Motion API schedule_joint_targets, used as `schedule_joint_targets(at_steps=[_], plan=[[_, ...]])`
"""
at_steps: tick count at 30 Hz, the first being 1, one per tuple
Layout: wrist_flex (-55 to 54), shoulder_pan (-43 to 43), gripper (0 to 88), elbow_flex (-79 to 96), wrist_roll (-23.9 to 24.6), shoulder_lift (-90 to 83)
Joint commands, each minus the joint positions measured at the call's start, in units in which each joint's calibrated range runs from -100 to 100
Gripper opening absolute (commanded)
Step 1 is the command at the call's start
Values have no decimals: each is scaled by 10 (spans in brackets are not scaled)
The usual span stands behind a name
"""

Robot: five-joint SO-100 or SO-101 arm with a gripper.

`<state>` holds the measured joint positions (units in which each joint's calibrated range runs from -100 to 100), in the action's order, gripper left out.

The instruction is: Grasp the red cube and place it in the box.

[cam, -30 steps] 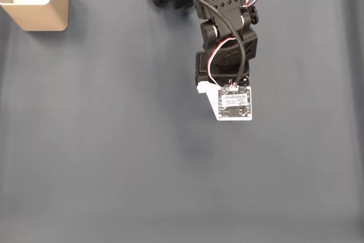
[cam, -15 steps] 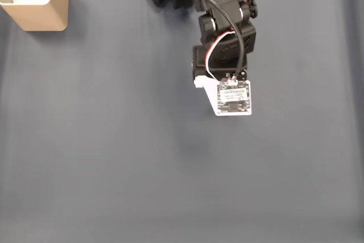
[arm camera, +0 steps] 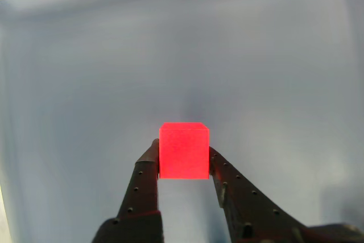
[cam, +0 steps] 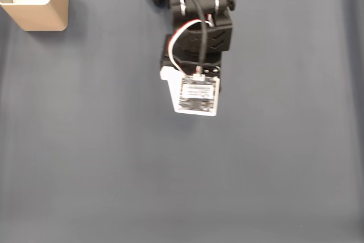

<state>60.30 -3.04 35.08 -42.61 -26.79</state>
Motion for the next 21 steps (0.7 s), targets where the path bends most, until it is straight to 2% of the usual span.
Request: schedule_joint_targets(at_steps=[1,21], plan=[[22,38,48,-53,-10,-31],[69,240,41,-143,-45,-58]])
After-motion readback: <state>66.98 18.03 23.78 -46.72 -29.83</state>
